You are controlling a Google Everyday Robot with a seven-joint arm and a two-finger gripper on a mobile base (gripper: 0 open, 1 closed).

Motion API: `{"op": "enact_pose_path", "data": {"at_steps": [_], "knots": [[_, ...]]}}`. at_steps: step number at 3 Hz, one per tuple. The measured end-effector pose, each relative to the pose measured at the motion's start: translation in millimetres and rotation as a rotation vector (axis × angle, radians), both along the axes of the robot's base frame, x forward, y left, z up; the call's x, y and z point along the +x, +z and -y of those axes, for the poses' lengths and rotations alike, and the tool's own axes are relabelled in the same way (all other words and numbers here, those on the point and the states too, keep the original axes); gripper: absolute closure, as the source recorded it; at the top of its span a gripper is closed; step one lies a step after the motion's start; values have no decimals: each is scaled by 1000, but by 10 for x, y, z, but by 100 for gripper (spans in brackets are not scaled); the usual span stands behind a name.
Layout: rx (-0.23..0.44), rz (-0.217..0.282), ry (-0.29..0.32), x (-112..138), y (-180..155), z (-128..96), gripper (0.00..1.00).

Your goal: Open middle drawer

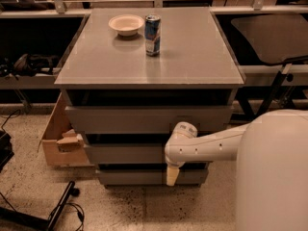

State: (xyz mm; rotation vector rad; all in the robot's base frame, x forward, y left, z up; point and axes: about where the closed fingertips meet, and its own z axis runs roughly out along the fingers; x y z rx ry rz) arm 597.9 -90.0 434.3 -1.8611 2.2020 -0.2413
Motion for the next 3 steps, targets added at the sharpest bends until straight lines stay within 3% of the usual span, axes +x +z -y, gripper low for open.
{"op": "enact_pose_path", "data": {"at_steps": [1,2,3], "knots": [[17,19,12,163,3,-101,0],[30,9,16,175,-49,-181,17],[15,-34,-7,-6,-112,-138,39]]}}
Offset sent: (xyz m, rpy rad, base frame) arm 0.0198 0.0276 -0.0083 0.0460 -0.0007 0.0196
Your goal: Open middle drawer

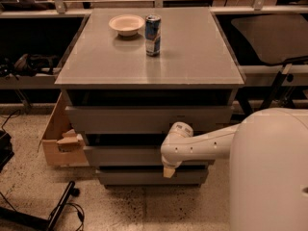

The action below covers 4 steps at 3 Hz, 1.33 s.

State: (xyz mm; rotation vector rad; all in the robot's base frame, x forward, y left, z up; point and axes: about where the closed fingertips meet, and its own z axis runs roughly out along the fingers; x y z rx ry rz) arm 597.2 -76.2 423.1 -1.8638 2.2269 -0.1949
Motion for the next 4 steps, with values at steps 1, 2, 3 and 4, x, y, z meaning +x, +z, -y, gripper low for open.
{"op": "enact_pose_path", "data": {"at_steps": [1,2,3,4], "knots": [[-19,-34,-31,-180,23,121,63],[-19,-34,-31,-178,95,121,85],[-19,-34,-31,-180,149,121,77],[-19,-34,-31,-180,149,121,54]]}}
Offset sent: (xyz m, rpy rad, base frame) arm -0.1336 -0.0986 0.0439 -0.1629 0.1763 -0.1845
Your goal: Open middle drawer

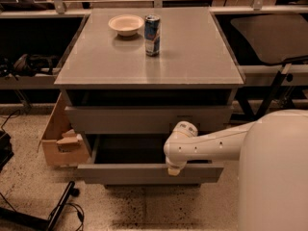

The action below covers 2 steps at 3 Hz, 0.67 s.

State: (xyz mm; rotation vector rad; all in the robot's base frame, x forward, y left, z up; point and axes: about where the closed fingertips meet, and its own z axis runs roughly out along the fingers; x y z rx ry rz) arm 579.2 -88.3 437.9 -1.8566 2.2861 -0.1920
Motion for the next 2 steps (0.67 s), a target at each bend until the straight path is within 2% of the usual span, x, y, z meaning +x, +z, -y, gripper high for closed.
{"op": "enact_pose_path", "data": {"at_steps": [2], "knots": [[0,0,0,0,-1,0,5]]}}
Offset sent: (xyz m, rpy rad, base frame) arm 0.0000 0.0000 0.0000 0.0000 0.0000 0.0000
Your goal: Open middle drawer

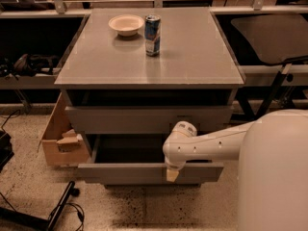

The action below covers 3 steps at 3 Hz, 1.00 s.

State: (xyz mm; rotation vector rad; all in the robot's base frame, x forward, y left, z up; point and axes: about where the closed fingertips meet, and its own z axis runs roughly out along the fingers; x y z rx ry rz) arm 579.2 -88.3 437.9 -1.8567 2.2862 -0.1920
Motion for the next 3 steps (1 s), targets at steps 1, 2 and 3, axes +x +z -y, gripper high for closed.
{"op": "enact_pose_path", "data": {"at_steps": [1,2,3], "knots": [[0,0,0,0,0,0,0],[0,0,0,0,0,0,0],[-2,-40,-3,-87,-97,-28,0]]}}
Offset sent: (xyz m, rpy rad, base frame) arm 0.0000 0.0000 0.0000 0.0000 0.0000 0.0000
